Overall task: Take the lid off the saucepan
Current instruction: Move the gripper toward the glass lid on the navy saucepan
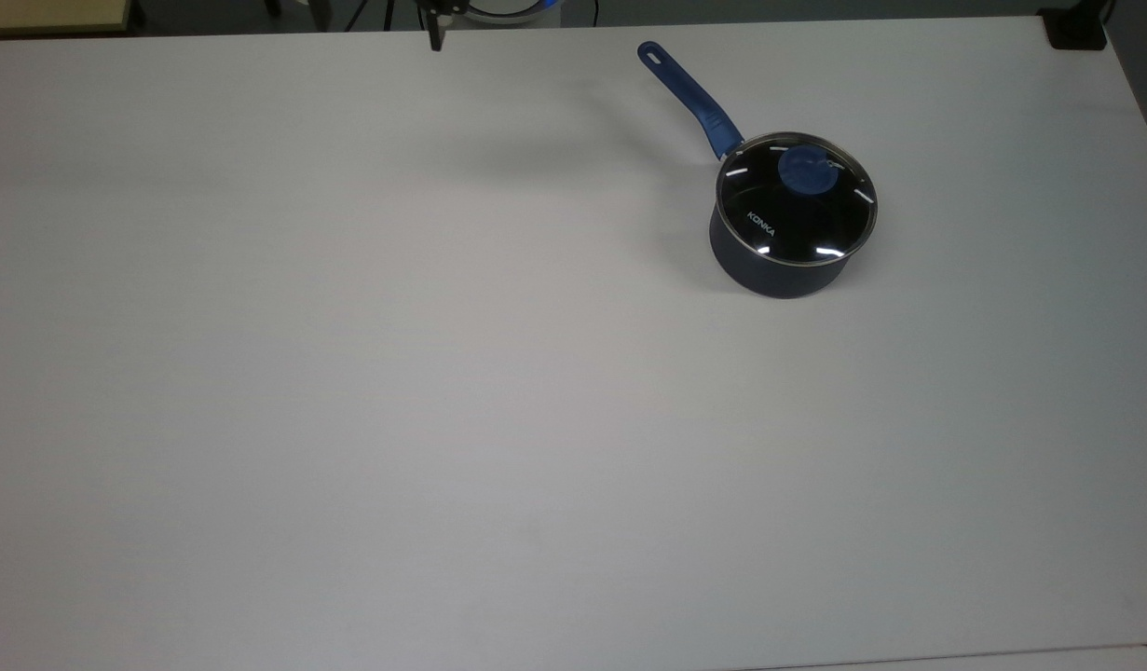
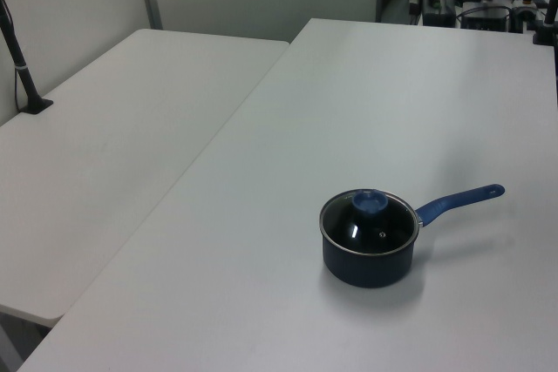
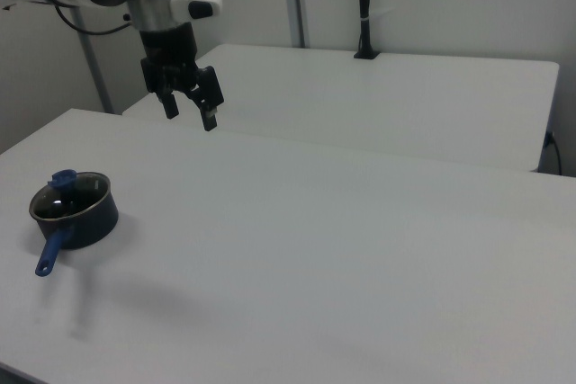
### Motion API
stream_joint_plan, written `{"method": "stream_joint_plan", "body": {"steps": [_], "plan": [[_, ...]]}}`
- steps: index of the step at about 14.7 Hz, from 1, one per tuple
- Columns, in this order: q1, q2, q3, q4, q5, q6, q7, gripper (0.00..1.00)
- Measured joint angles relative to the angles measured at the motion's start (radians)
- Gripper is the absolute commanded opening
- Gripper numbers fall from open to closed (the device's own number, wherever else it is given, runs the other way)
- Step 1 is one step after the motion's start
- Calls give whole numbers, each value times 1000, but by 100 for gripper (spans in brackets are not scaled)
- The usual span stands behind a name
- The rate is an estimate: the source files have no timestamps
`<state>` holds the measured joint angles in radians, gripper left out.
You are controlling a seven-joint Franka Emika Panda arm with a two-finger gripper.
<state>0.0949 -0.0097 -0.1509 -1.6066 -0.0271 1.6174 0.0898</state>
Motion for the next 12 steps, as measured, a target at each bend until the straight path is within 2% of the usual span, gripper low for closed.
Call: {"method": "stream_joint_plan", "body": {"steps": [9, 12], "plan": [[5, 2, 9, -2, 8, 0, -23, 100], [59, 7, 14, -3, 19, 0, -23, 100]]}}
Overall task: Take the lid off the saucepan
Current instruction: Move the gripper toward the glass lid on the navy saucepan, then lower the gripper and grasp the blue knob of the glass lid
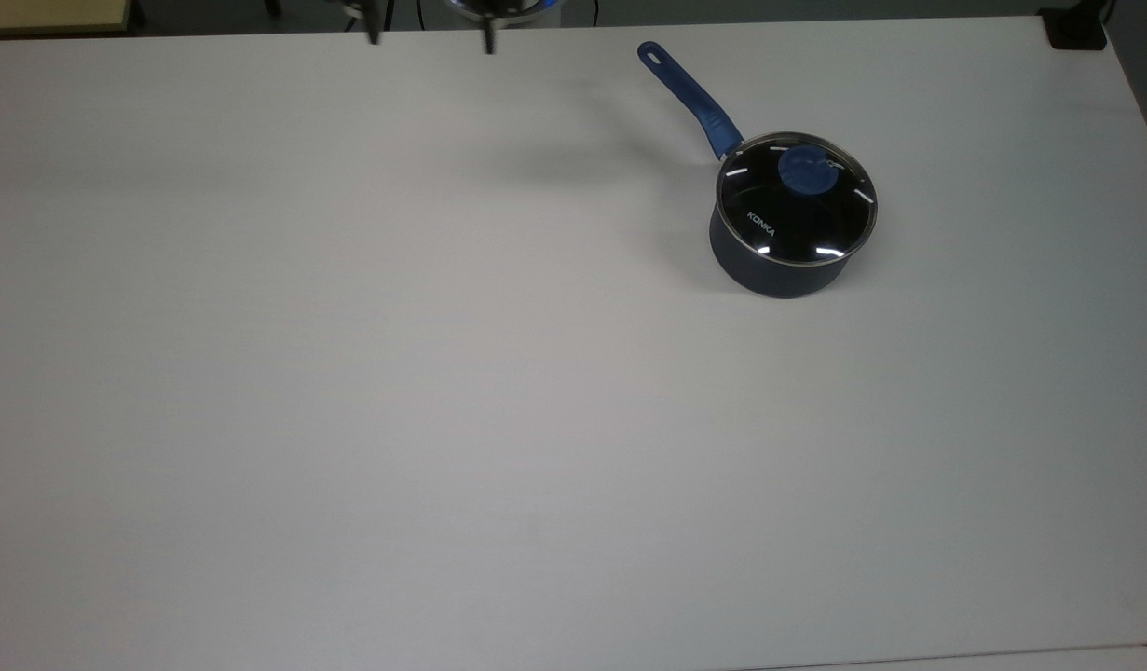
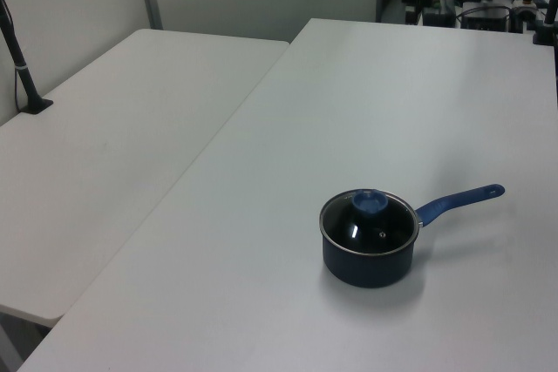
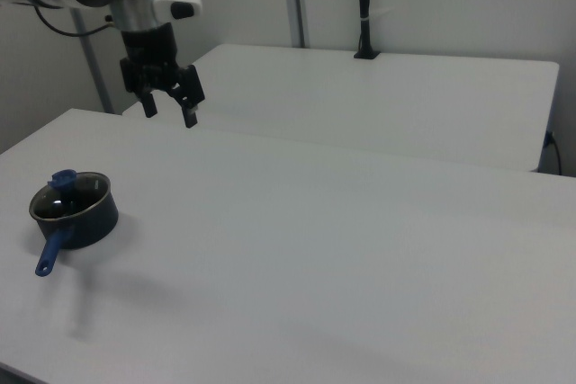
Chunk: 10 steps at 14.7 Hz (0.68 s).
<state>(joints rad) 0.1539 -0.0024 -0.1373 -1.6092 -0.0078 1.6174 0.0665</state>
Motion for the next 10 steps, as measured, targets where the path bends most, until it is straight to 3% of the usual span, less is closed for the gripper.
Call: {"method": "stream_joint_plan", "body": {"steps": [4, 10], "plan": [[103, 25, 6, 0, 51, 25, -1, 100], [343, 151, 10, 0, 76, 144, 0, 100]]}}
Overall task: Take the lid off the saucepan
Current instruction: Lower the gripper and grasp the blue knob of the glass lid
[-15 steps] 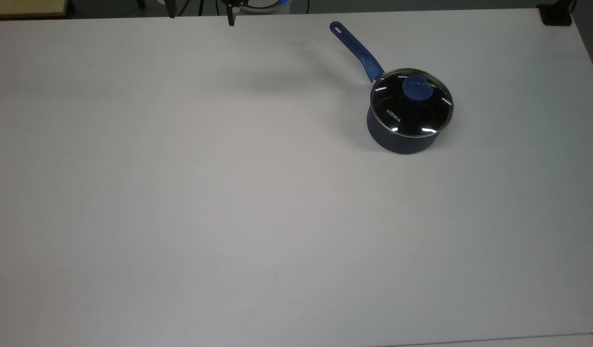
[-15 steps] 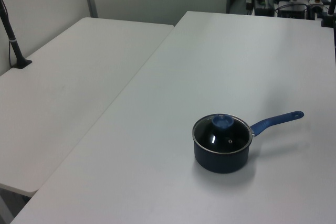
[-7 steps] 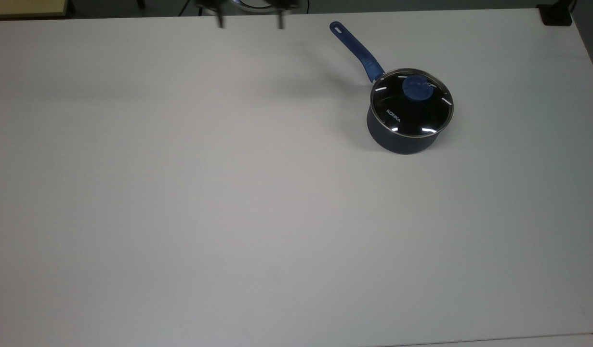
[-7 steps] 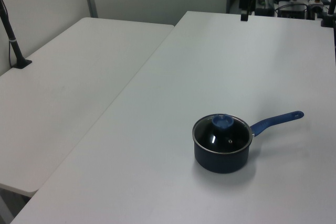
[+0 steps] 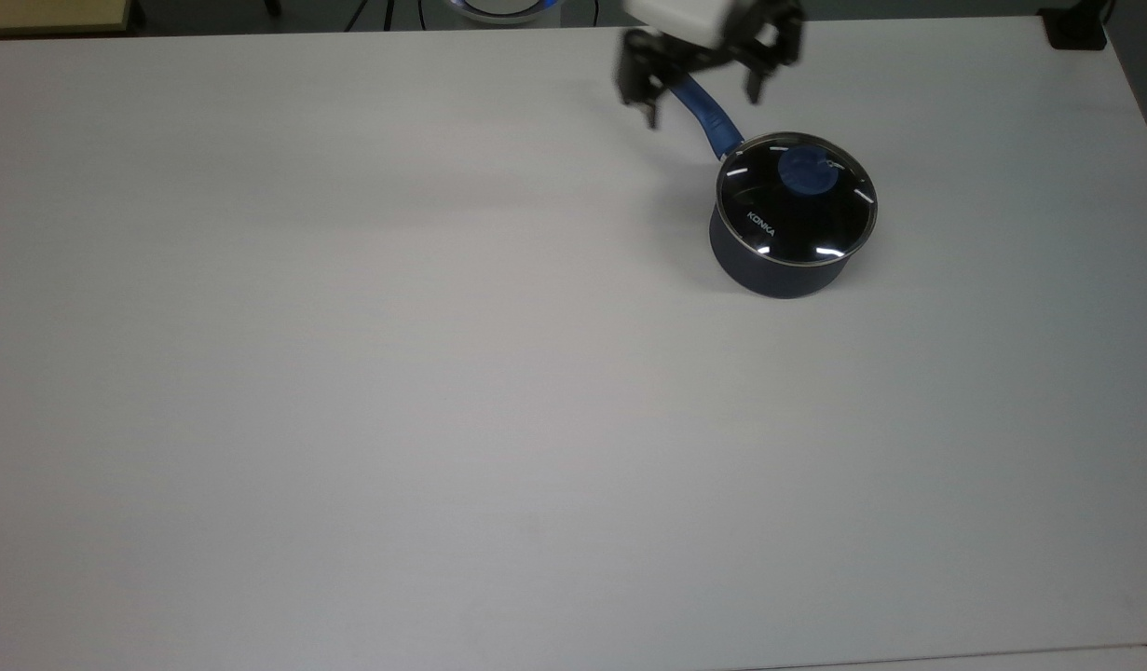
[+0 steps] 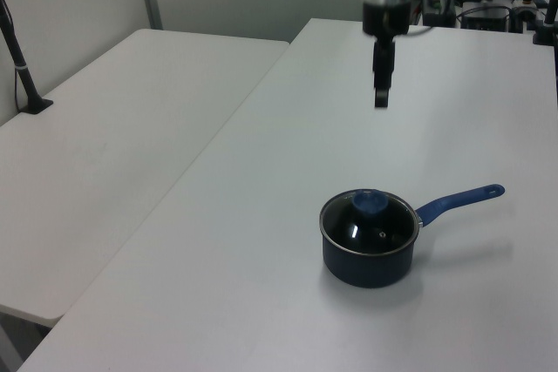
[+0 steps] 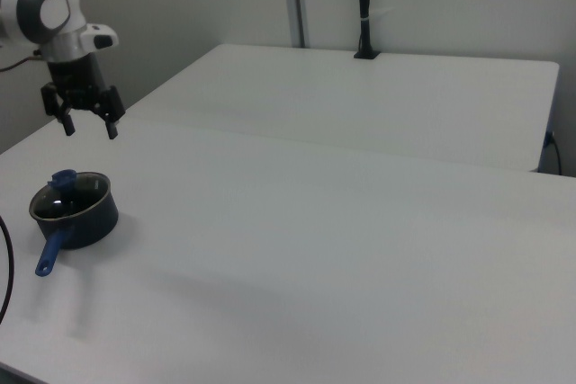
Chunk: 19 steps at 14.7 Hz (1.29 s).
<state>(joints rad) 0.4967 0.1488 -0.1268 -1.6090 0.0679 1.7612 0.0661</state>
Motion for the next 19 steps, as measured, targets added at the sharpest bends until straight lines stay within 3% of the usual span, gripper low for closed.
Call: {"method": "stream_joint_plan", "body": {"steps": [5, 12, 19], "plan": [[107, 106, 0, 1, 0, 111, -1, 100], [199, 143, 0, 0, -19, 114, -41, 100], [208, 192, -3, -1, -61, 114, -44, 93]]}}
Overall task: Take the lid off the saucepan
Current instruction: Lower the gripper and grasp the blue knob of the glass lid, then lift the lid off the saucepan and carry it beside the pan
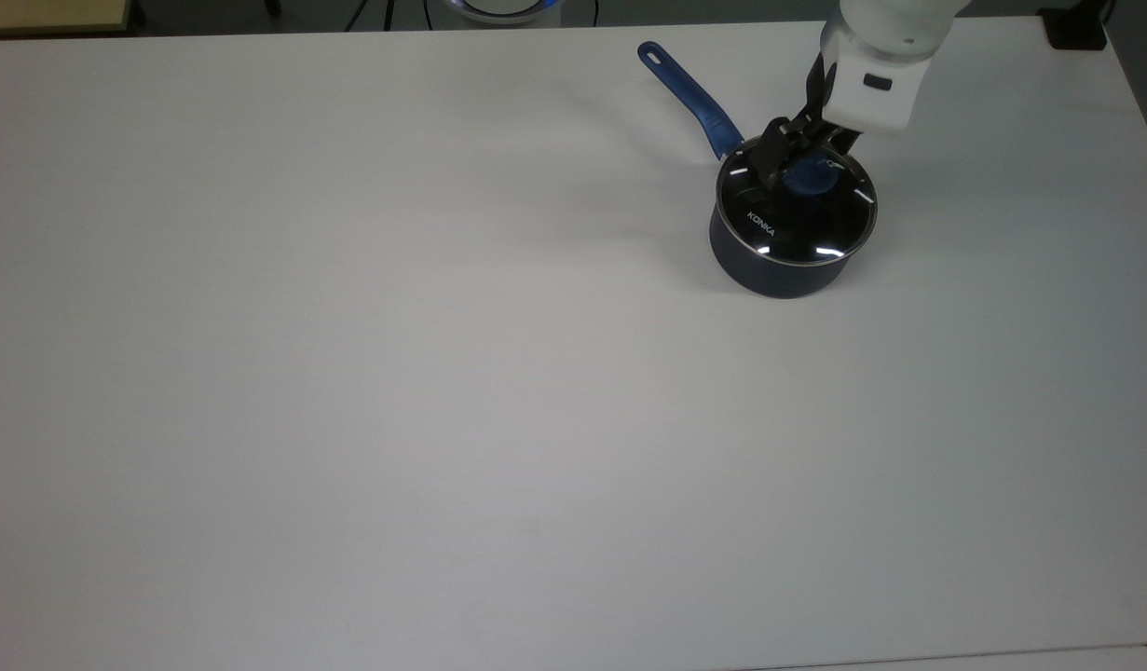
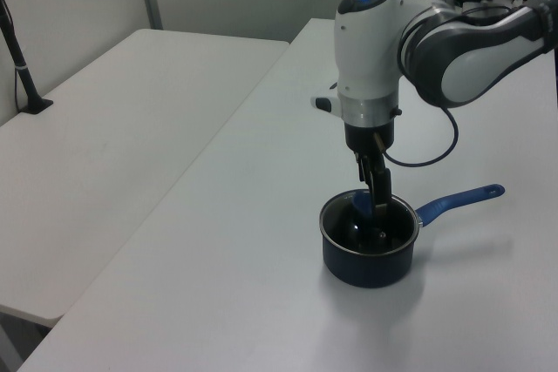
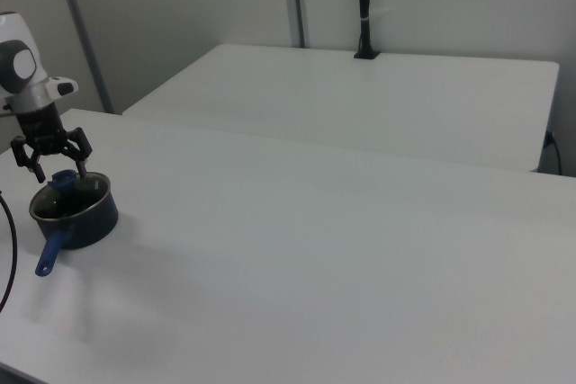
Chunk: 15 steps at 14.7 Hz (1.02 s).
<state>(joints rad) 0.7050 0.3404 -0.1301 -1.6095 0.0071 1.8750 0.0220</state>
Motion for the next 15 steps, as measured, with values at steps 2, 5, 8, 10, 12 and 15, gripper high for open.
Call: {"method": "stream_joint_plan", "body": {"steps": [2, 5, 8, 10, 12, 15], "plan": [[0, 9, 0, 0, 0, 0, -1, 82], [14, 13, 1, 0, 0, 0, -4, 62], [19, 13, 0, -1, -4, 0, -4, 61], [19, 13, 0, -1, -4, 0, -4, 59], [19, 13, 0, -1, -4, 0, -4, 45], [18, 13, -1, 1, -4, 0, -4, 44]]}}
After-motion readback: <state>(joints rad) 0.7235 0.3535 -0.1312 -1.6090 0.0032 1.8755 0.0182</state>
